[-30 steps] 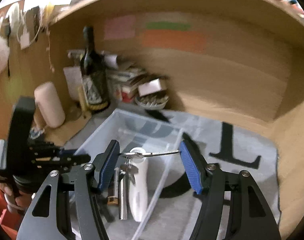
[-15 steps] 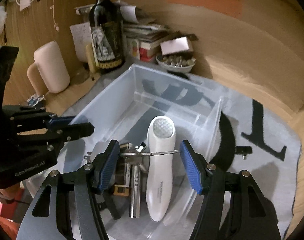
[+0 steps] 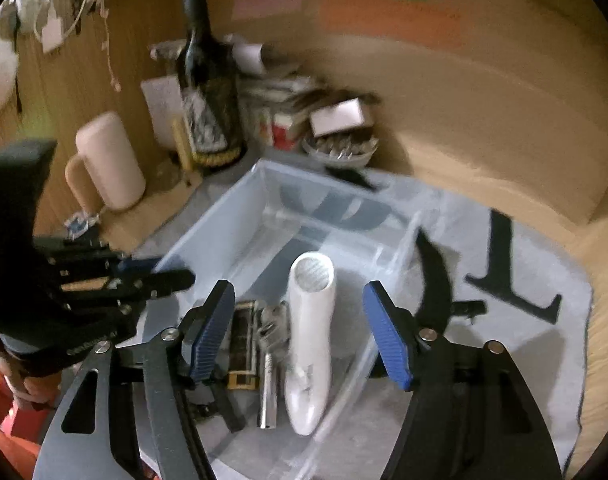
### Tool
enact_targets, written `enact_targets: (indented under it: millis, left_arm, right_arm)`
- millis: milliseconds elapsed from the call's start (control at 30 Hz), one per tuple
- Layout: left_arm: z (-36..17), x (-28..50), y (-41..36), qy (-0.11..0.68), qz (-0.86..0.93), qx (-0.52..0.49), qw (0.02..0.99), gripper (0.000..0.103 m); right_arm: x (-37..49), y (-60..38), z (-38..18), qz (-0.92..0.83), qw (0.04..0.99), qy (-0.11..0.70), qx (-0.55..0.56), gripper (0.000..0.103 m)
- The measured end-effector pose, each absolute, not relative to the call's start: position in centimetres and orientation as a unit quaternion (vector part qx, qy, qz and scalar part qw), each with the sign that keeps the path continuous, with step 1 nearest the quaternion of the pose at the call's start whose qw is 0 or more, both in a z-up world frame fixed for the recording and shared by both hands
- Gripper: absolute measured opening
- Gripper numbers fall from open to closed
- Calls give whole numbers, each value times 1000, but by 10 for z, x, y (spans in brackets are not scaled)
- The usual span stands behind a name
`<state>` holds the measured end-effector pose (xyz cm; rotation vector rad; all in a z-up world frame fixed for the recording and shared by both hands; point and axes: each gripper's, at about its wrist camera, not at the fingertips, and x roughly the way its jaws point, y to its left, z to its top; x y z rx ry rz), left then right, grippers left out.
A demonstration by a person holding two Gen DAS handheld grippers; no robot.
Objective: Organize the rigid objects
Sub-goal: 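Carry the keys into the clear box and open the right gripper, then grasp the small black USB adapter with the right gripper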
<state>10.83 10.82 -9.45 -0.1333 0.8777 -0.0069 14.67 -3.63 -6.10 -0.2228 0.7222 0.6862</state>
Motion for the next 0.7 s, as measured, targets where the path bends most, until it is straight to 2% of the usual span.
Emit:
enact_targets:
  millis: [233,367,700]
  left_arm:
    - [-94,108,107,425,-4,-64,903,12]
    - [-94,108,107,425,-4,-64,903,12]
    - [-94,108,107,425,-3,-63,903,12]
  right_arm:
    - [167,-78,-35,269,911,306,-72,73]
    - [188,-100,-36,235,920,310,-54,74]
    - [244,-117,-98,201,901,382,-48,74]
